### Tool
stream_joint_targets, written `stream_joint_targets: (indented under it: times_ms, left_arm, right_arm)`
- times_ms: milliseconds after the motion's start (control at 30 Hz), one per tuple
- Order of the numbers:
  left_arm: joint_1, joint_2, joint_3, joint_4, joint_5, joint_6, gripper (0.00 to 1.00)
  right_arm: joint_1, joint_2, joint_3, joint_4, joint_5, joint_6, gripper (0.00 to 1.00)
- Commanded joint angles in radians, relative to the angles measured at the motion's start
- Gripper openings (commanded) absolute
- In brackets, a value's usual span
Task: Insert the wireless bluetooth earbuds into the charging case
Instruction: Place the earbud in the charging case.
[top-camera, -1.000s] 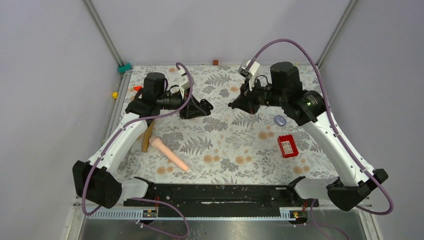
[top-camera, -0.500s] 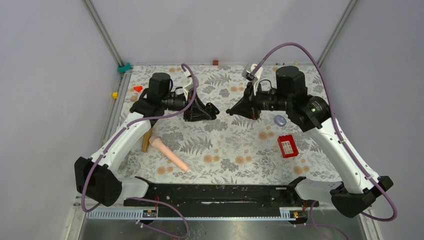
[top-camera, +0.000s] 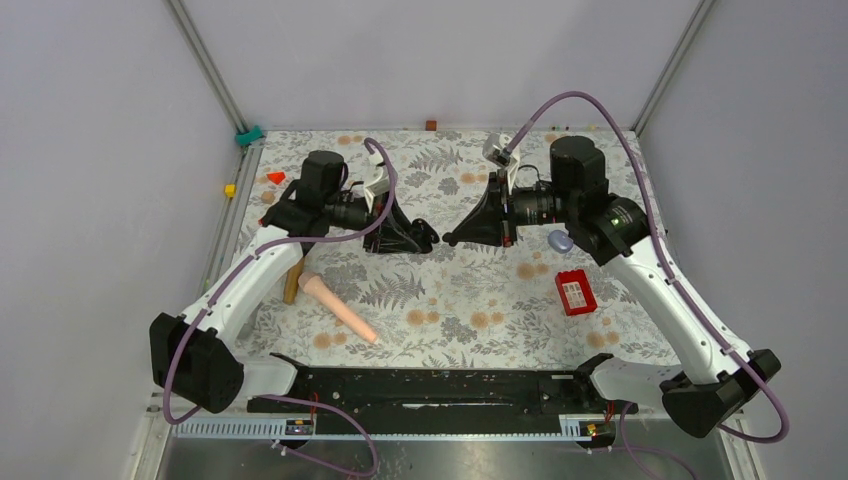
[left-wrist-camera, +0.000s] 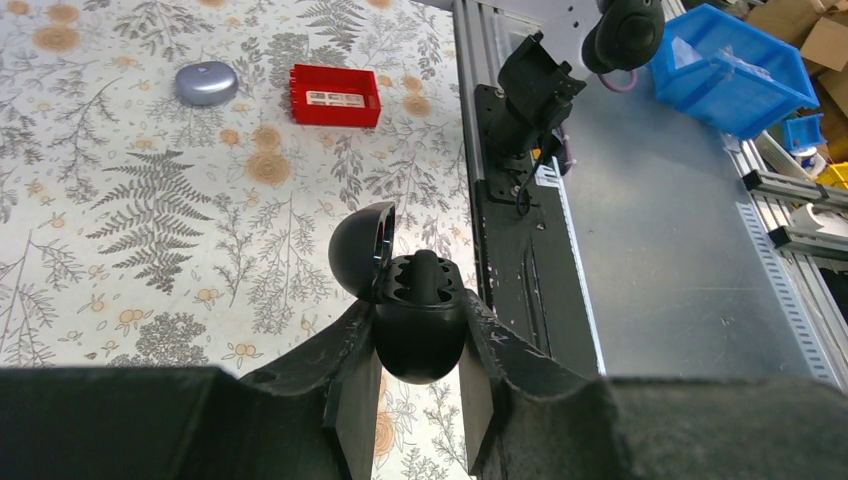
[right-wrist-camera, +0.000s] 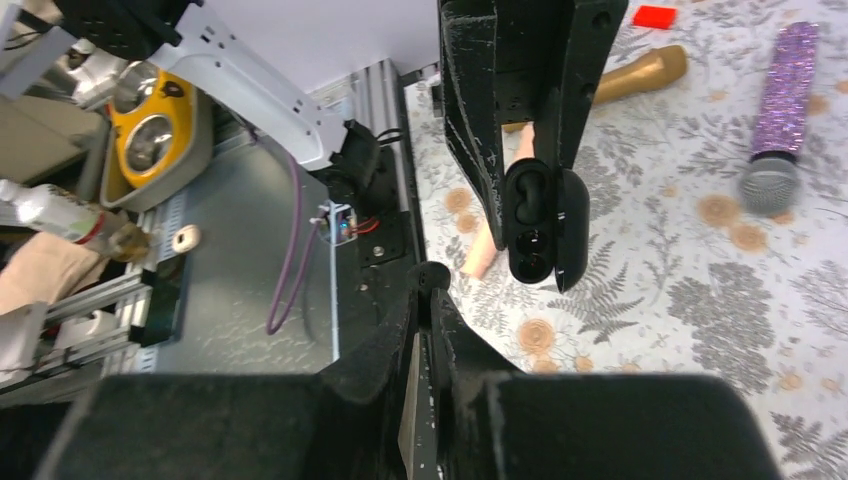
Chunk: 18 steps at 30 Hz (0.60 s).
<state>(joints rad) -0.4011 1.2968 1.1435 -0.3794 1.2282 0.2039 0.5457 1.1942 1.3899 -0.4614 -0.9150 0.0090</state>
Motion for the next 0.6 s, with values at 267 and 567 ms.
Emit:
stream_joint_targets:
  times_ms: [267, 567]
  left_arm:
    - [-0.001, -0.034, 0.000, -0.047, 0.141, 0.111, 0.13]
    - [-0.001, -0.035, -0.002, -0.047, 0.157, 0.103, 0.14]
  right_arm:
    - [-0.008, 0.018, -0.108, 0.285, -0.182, 0.180, 0.03]
    - [-0.007, 0.037, -0.182, 0.403, -0.177, 0.208, 0.04]
